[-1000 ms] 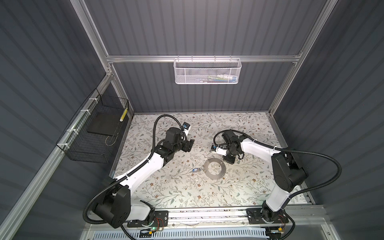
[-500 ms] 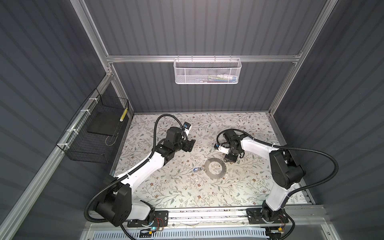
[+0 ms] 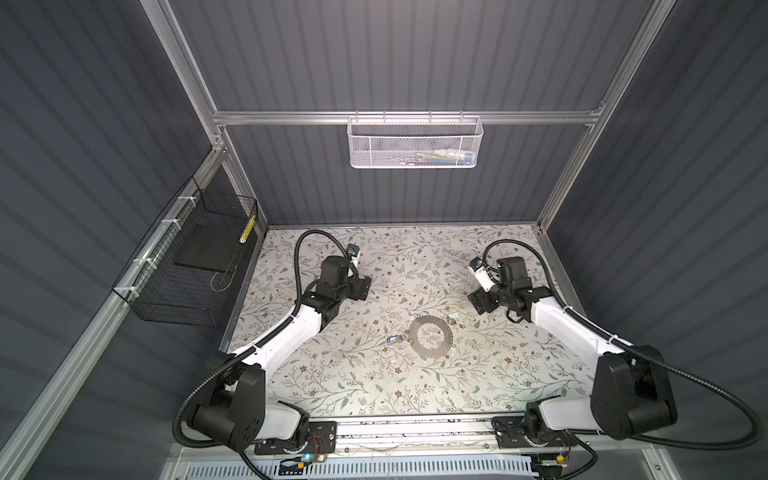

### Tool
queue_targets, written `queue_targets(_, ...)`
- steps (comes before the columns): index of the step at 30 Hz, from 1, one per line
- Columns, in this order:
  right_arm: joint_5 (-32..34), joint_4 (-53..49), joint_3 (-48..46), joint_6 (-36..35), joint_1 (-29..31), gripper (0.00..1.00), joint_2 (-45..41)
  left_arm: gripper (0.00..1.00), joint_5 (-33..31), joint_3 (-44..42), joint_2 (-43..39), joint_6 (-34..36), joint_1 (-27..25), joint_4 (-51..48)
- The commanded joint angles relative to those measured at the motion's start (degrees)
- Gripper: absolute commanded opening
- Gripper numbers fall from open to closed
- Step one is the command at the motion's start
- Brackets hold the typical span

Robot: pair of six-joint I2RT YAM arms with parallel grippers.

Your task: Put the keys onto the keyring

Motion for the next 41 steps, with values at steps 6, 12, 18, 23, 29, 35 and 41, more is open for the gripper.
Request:
queue_targets(6, -4.45, 46.19, -21.24, 10.11, -5.6, 0.99, -0.31, 0.99, -5.83, -14.05, 2.23, -3.17, 9.97, 20.02)
queue_targets(12, -12.96, 68.21, -30.15, 18.54, -15.25, 0.99, 4.38, 1.0, -1.1, -19.95, 9.72, -2.09, 12.95, 39.71)
queue_targets(18, -13.43, 68.91, -27.79, 19.99, -15.82, 0.99, 8.32, 1.0, 6.77, -20.8, 19.51, -1.99, 16.63, 52.05)
queue_targets(23, -12.73, 71.72, -29.31, 20.18, -15.77, 0.99, 8.27, 1.0, 7.57, -19.53, 18.93, -2.77, 17.5, 47.83)
queue_targets(29, -12.15, 64.6, -26.33, 20.22, -15.95, 0.99, 7.49, 1.0, 7.59, -19.63, 19.35, -2.88, 17.46, 49.07)
queue_targets(35, -12.32, 62.33, -25.17, 19.94, -15.86, 0.99, 7.68, 1.0, 7.48, -19.68, 19.28, -2.89, 17.46, 48.97)
queue_targets(41, -11.9, 63.92, -26.2, 20.2, -15.9, 0.99, 7.29, 1.0, 7.4, -19.89, 19.27, -2.89, 17.46, 49.4)
